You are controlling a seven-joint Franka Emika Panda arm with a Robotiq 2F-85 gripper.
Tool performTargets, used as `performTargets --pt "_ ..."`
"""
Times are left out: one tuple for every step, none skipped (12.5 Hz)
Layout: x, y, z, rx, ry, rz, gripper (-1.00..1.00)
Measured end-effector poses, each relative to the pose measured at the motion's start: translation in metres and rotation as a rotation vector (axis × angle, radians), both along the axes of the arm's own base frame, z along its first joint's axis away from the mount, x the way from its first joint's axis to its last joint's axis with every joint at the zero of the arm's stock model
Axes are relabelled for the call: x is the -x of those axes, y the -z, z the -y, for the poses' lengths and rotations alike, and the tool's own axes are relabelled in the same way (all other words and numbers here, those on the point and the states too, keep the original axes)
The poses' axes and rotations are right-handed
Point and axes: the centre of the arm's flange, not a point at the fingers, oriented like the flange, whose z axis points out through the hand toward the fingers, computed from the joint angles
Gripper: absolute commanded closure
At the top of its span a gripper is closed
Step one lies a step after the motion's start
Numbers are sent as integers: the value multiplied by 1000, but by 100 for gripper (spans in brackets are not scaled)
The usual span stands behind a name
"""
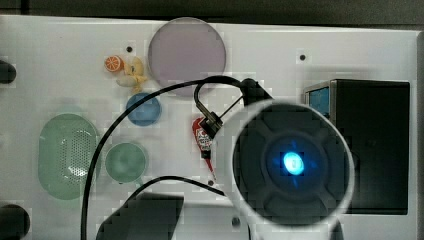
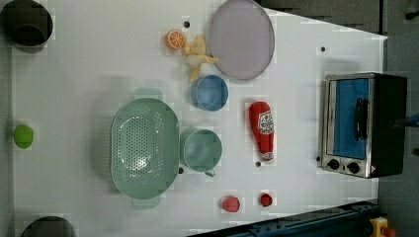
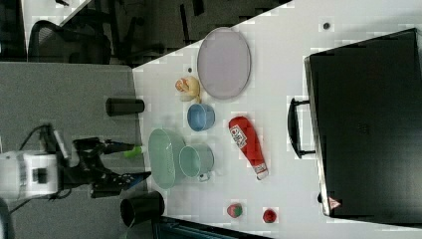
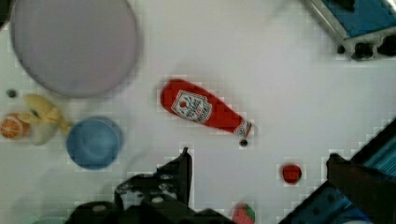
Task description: Pick Ketchup from the table and place it in strainer.
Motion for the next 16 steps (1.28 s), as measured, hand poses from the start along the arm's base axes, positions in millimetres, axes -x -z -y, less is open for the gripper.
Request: performTargets --pt "0 -5 2 0 -8 21 -100" --pt "-4 -2 3 6 -20 29 -100" --pt "-9 9 2 7 -38 10 -100" --pt "-14 30 -1 0 -61 -36 -100" --pt "-20 58 -3 -3 -86 -92 -100" --pt "-27 88 -5 -11 -113 -147 -100" --pt "-31 121 -7 -22 -155 -208 -100" --pt "-35 154 -7 -36 -206 -252 -100" --pt "-38 183 -6 -55 -262 -275 -100" --pt "-37 210 -6 -74 -325 -304 -100" --pt "-39 231 -7 -88 -389 -310 -100" --pt "-40 250 -9 -104 -458 -296 -100" --pt "-40 264 -10 -118 -523 -285 -100" --pt "-41 278 -12 -119 -591 -262 -100" --pt "-43 292 -15 -117 -656 -235 -100" --pt "-46 301 -18 -115 -703 -210 -100"
